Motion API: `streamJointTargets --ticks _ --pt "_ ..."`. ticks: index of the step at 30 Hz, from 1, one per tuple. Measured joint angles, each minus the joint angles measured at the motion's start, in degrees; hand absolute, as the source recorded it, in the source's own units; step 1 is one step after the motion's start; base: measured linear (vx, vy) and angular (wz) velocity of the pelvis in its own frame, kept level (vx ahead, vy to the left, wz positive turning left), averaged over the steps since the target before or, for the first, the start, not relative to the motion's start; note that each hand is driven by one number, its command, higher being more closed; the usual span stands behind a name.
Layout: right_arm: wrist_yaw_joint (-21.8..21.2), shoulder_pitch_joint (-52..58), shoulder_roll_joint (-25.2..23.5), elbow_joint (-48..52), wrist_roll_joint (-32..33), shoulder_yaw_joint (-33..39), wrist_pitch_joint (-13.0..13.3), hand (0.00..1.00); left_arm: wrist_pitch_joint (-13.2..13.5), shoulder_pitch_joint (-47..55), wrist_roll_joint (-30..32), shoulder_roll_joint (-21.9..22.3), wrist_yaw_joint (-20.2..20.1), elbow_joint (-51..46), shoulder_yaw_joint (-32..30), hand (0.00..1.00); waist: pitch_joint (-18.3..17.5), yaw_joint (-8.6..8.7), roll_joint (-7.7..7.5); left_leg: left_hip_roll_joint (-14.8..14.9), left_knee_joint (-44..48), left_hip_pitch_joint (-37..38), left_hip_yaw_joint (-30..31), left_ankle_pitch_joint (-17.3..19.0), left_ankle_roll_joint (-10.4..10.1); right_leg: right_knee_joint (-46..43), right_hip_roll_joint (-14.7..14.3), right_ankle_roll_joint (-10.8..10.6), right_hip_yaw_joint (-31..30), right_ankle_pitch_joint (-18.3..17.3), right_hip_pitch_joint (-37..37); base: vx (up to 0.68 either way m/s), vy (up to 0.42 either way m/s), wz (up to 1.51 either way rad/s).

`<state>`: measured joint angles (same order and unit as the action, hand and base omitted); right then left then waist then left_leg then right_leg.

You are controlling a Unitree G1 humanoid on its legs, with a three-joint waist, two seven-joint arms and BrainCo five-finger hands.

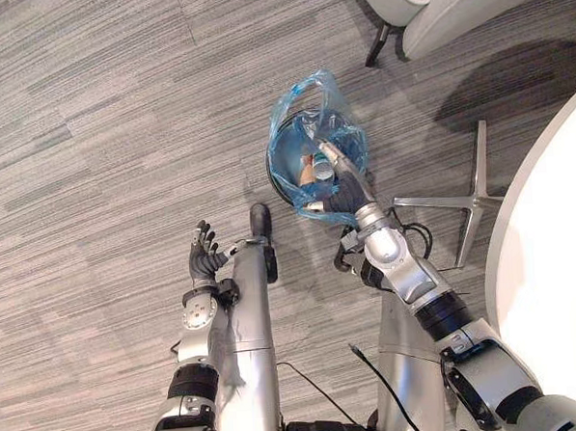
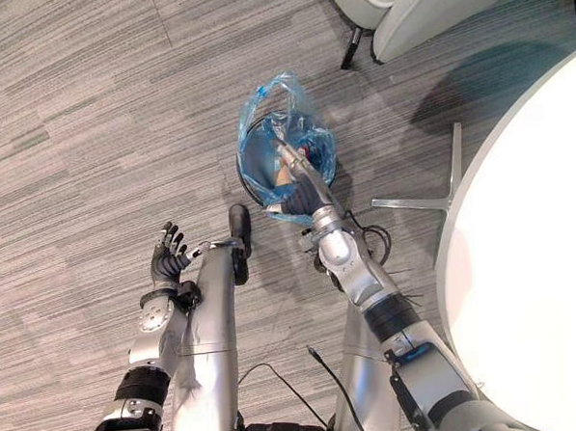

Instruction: Gather rubbish on tea table into small bin, then transfer packed bag to large trash can.

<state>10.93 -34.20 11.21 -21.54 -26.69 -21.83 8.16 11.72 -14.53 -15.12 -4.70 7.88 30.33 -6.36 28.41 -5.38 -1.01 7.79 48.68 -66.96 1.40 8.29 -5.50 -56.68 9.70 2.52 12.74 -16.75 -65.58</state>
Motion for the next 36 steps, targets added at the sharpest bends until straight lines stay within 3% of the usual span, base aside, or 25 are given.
streamJointTargets --ticks 8,17,25,26,36 --pt "0.17 -3.03 -0.8 -9.85 -5.48 -1.09 -3.06 0.0 0.13 -0.26 -0.01 0.58 1.03 0.84 -0.55 0.0 0.0 -0.01 0.0 -0.8 -2.21 0.15 0.9 -1.21 -0.45 0.6 0.47 -0.15 1.04 -0.18 0.11 0.0 0.0 0.07" --pt "0.31 -6.67 -2.36 -20.42 -7.09 -1.06 -6.29 0.0 1.07 -1.06 -0.07 0.96 1.3 1.22 -0.89 0.0 -0.02 -0.32 0.02 -2.02 -2.78 -2.77 2.63 -2.47 -0.9 -0.97 1.48 0.55 2.55 -0.83 -2.57 -0.02 0.001 0.12" --pt "0.69 -9.78 -2.27 -26.59 -7.08 -0.93 -7.51 0.0 1.13 -2.9 -0.6 1.18 2.21 1.74 -0.83 0.0 -0.03 -1.44 0.03 -2.36 -2.78 -5.02 3.75 -3.48 -1.56 -2.58 2.0 1.63 3.68 -1.49 -4.92 -0.02 -0.002 0.08" --pt "0.71 -10.35 -2.27 -27.27 -7.09 -0.94 -7.58 1.0 1.19 -3.0 -0.73 1.22 2.2 1.74 -0.79 0.0 -0.03 -1.46 0.03 -2.5 -2.78 -5.26 4.08 -3.56 -1.57 -2.78 2.19 1.86 4.07 -1.69 -4.93 -0.01 0.011 0.14" --pt "1.26 -13.73 -2.82 -29.28 -7.21 -1.18 -8.64 1.0 1.17 -4.16 -1.73 1.22 2.23 1.51 -0.81 0.0 -0.23 -1.82 0.06 -2.87 -2.54 -7.55 4.22 -4.17 -1.68 -4.46 2.95 2.16 4.36 -2.2 -7.41 -0.01 0.014 0.05"
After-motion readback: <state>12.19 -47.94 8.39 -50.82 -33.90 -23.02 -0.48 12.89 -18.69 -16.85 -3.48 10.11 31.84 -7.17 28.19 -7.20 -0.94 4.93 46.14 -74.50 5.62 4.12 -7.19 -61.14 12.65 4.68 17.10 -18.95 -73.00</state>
